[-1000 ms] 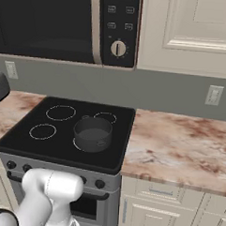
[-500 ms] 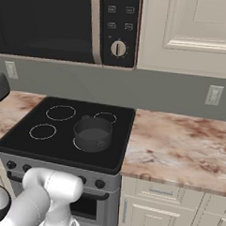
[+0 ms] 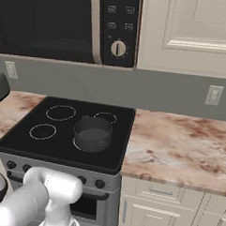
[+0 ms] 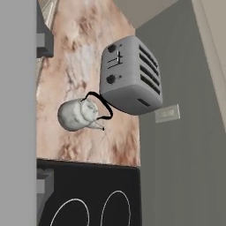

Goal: Pick the kettle from the counter and place it on a stove burner. Then turn the burner on.

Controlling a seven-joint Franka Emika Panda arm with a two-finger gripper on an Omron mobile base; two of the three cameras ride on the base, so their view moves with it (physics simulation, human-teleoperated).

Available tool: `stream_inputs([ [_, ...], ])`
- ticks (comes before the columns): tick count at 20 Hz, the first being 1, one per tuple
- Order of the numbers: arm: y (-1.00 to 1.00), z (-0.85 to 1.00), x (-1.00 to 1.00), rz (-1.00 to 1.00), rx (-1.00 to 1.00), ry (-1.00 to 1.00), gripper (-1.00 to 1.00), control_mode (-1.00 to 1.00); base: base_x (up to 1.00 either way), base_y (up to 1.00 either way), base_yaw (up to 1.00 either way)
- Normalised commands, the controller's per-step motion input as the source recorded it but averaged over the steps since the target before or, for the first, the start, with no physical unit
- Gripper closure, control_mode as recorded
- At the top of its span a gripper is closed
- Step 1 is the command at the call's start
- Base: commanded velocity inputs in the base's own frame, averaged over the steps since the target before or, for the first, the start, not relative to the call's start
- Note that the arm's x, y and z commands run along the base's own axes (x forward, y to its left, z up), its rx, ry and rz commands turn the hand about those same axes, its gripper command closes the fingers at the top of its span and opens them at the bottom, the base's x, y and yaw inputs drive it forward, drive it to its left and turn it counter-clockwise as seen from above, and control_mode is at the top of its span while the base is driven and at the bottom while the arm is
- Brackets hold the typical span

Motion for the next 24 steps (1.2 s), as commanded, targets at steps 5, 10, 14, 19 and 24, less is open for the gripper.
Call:
stream_inputs([
  [5, 0.0, -0.05, 0.15, 0.0, 0.0, 0.11, -1.0, -1.0, 0.0, 0.0, 0.0],
  [10, 0.0, -0.12, 0.09, 0.0, 0.0, 0.13, -1.0, -1.0, 0.0, 0.0, 0.0],
  [14, 0.0, -0.19, 0.0, 0.03, 0.0, 0.1, -1.0, -1.0, 0.0, 0.0, 0.0],
  [19, 0.0, -0.24, 0.0, 0.04, 0.0, 0.1, -1.0, -1.0, 0.0, 0.0, 0.0],
  [24, 0.0, -0.18, 0.01, 0.0, 0.0, 0.11, -1.0, -1.0, 0.0, 0.0, 0.0],
])
